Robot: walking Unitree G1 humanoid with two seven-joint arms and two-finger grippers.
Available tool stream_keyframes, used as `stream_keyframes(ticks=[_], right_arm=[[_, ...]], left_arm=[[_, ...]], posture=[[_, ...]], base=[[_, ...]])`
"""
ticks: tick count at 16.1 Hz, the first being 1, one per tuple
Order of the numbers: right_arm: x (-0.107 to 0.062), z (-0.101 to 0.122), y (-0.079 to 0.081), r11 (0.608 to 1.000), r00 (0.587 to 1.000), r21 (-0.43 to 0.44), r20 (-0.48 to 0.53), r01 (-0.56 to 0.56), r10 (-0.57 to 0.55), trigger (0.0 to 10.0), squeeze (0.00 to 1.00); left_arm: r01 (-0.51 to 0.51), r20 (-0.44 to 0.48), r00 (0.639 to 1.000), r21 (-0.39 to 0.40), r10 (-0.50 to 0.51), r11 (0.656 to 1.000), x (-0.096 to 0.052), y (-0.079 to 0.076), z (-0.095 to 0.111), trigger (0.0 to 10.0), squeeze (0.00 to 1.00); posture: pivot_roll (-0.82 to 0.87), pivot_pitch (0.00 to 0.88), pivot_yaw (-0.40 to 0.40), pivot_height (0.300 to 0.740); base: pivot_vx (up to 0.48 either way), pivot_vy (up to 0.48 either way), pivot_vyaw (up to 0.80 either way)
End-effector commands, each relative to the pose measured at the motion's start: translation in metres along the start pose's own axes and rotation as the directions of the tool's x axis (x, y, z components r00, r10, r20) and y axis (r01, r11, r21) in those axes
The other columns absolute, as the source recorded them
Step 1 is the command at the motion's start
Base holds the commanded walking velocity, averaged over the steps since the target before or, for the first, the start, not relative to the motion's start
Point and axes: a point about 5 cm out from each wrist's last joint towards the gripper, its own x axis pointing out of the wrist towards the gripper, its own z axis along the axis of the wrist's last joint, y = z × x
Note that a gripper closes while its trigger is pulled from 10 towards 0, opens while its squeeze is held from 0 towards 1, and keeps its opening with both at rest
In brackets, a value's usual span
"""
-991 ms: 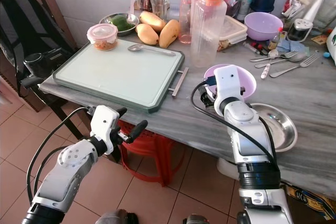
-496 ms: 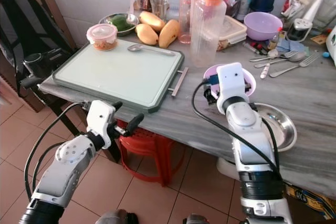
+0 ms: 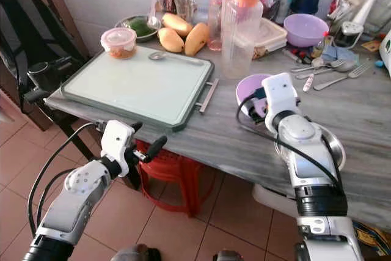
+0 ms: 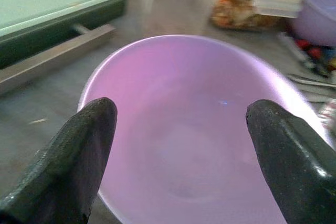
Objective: Setting the table
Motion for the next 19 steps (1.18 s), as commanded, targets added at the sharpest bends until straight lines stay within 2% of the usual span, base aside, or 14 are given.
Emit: stream_keyframes(ticks=[1, 8, 10, 13, 17, 19], right_arm=[[0.002, 0.001, 0.000, 1.000, 1.000, -0.010, -0.006, -0.026, 0.026, 10.0, 0.00], [0.001, 0.000, 0.001, 0.997, 0.997, -0.018, -0.012, -0.073, 0.072, 10.0, 0.00], [0.001, 0.004, -0.007, 0.998, 0.999, -0.050, -0.007, -0.037, 0.036, 10.0, 0.00], [-0.003, -0.001, -0.030, 0.996, 0.998, -0.073, -0.044, 0.043, -0.046, 10.0, 0.00], [-0.003, -0.011, -0.047, 0.994, 0.992, -0.093, -0.109, 0.052, -0.063, 10.0, 0.00], [-0.001, -0.010, -0.056, 0.992, 0.991, -0.106, -0.110, 0.069, -0.080, 10.0, 0.00]], left_arm=[[-0.004, -0.006, 1.000, 0.016, 0.004, 1.000, -0.001, 0.001, 0.002, 10.0, 0.00], [-0.008, -0.001, 1.000, 0.019, 0.008, 1.000, 0.000, 0.003, 0.003, 10.0, 0.00], [-0.009, 0.006, 1.000, 0.019, 0.009, 1.000, 0.001, 0.003, 0.005, 10.0, 0.00], [-0.013, 0.019, 1.000, 0.017, 0.013, 1.000, 0.001, 0.004, 0.007, 10.0, 0.00], [0.011, 0.016, 1.000, 0.016, -0.011, 1.000, 0.001, 0.000, 0.005, 10.0, 0.00], [0.015, 0.016, 1.000, 0.020, -0.015, 1.000, 0.002, 0.000, 0.006, 10.0, 0.00]], posture=[[-0.02, 0.000, 0.059, 0.740], [-0.02, 0.000, 0.059, 0.740], [-0.02, 0.000, 0.056, 0.740], [-0.02, 0.000, 0.050, 0.740], [-0.03, 0.000, 0.049, 0.740], [-0.02, 0.000, 0.047, 0.740]], base=[[0.000, 0.000, 0.00], [0.000, 0.000, 0.00], [0.000, 0.000, 0.00], [0.000, 0.000, 0.00], [0.000, 0.000, 0.00], [0.000, 0.000, 0.00]])
